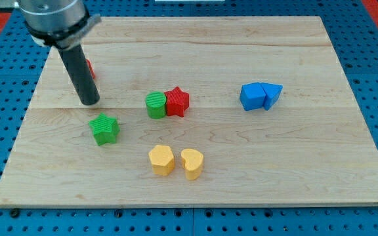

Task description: Push the red circle to the top left

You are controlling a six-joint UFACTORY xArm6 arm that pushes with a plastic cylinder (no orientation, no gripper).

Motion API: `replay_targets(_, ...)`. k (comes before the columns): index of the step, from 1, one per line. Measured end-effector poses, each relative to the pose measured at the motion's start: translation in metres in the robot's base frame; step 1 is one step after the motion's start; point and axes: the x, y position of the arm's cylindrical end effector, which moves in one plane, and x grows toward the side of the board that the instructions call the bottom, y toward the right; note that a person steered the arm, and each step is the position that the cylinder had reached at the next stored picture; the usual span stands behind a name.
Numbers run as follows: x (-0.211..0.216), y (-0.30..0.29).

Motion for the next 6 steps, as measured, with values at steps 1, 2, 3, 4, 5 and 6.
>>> replay_targets(1,-0.039,-0.023)
replay_targets(2,-0.076,-0.004)
replay_targets(3,-0.086,-0.039)
replay_targets(4,-0.131,0.024)
replay_targets(5,-0.135,-0.001)
replay_targets(6,-0.16,-0.02)
